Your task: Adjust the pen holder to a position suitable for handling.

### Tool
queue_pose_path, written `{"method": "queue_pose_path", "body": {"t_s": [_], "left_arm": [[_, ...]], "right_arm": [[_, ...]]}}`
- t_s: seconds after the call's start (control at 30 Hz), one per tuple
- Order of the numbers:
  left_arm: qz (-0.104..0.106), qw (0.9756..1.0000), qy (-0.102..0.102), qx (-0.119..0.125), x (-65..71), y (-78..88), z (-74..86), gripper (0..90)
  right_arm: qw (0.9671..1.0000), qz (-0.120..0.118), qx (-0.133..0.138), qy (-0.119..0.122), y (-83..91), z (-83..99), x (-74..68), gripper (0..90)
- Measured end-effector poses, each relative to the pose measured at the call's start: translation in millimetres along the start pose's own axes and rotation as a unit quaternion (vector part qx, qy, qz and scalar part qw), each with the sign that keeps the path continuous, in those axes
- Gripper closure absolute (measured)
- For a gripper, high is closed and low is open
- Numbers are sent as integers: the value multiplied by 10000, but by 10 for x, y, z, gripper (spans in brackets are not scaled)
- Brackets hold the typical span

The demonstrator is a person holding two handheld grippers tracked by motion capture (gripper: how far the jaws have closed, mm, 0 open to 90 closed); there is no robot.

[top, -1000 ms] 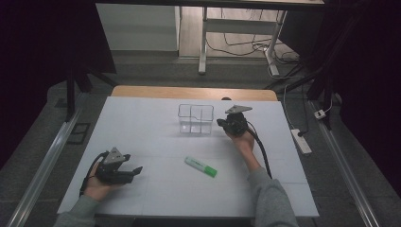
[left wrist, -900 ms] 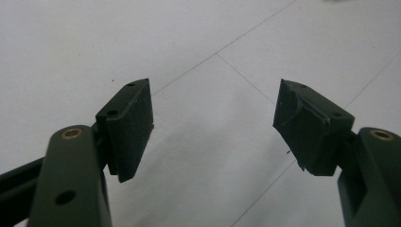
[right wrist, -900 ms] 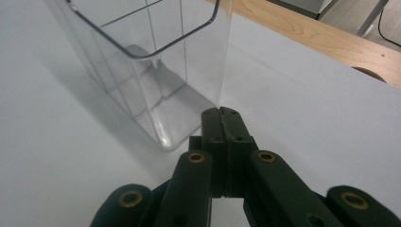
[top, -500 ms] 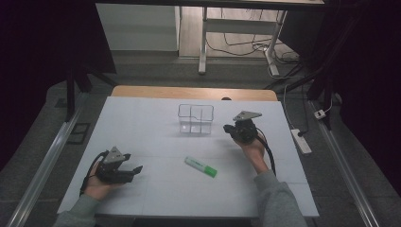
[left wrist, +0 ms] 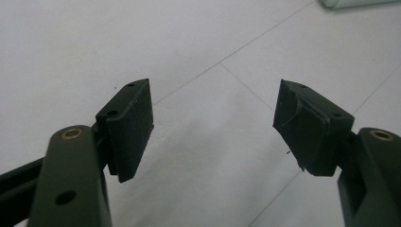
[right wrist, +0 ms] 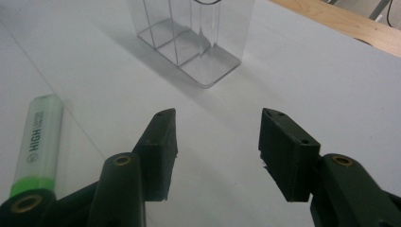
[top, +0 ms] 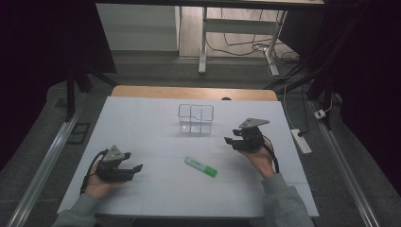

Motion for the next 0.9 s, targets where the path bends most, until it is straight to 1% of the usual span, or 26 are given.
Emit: {"method": "queue_pose_path", "body": {"t_s": [0.2, 0.3, 0.5, 0.6, 0.73, 0.9], "left_arm": [[39, 10000, -27, 4, 8, -10, -5, 290], [34, 10000, -14, 10, 4, -3, -5, 289], [-2, 10000, -11, 3, 6, -2, -11, 288], [-22, 10000, -8, 8, 8, 1, -16, 288], [-37, 10000, -16, 12, 6, 1, -21, 288], [-48, 10000, -44, 5, 10, 1, -20, 289]], "right_arm": [[9999, -94, -96, 32, 58, 46, -100, 427], [9997, -209, -128, 25, 89, 82, -165, 423], [9993, -261, -230, 120, 149, 111, -270, 395], [9990, -337, -256, 151, 156, 111, -323, 386], [9979, -468, -396, 214, 139, 109, -398, 374], [9964, -602, -554, 201, 113, 101, -461, 360]]}}
Point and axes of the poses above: each handheld gripper's, and its own axes: y roughly backward along the jaws, z roughly out of its underside, x roughly to its right, the point moved 4 cm from there along -y, roughly forward along the jaws, and after that the axes turned 15 degrees about -z, right-handed, at the moved point
